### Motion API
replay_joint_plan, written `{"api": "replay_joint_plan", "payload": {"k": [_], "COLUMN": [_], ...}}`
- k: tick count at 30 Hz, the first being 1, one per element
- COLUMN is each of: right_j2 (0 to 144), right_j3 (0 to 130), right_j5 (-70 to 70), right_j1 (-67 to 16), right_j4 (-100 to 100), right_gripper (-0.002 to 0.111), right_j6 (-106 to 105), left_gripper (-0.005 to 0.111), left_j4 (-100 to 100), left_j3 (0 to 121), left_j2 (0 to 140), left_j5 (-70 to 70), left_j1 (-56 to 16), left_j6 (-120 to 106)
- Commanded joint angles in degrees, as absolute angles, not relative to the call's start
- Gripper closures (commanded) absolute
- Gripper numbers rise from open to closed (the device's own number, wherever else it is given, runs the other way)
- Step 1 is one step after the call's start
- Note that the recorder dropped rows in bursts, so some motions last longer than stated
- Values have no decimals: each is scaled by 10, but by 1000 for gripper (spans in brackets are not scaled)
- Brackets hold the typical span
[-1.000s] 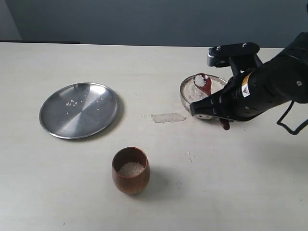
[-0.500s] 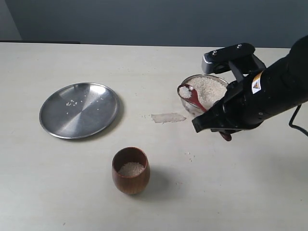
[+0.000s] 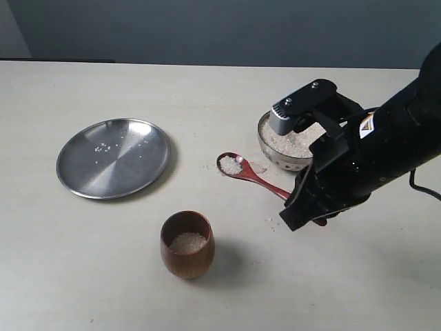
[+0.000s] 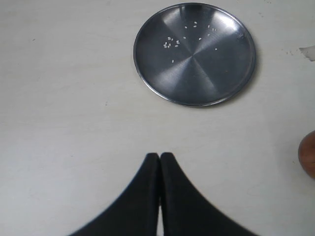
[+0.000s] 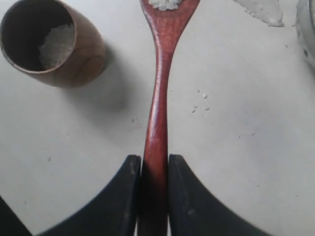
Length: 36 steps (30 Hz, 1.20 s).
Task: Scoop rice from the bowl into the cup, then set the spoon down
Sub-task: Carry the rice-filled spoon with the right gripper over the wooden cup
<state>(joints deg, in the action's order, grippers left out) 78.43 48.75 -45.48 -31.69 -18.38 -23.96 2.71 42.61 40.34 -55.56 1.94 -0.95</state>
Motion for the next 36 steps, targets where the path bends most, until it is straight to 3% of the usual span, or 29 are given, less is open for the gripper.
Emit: {"api": "replay_joint_plan", "payload": {"k": [1, 14, 23, 36], "right_j2": [762, 732, 732, 734], "right_j3": [487, 487, 487, 490], "right_j5": [-477, -548, -533, -489], "right_j1": [-314, -314, -390, -403], "right_j4": [-187, -258, -192, -132], "right_gripper": [109, 109, 109, 109], "right_j6": [-280, -417, -397, -387], "left_gripper": [106, 106, 106, 106], "left_j4": [27, 27, 27, 27], "left_j3": [429, 429, 429, 429], "left_j2": [404, 404, 404, 404], "left_j5": [-553, -553, -553, -553], "left_j1": [21, 21, 21, 21], "left_j6": [-11, -11, -11, -11]}}
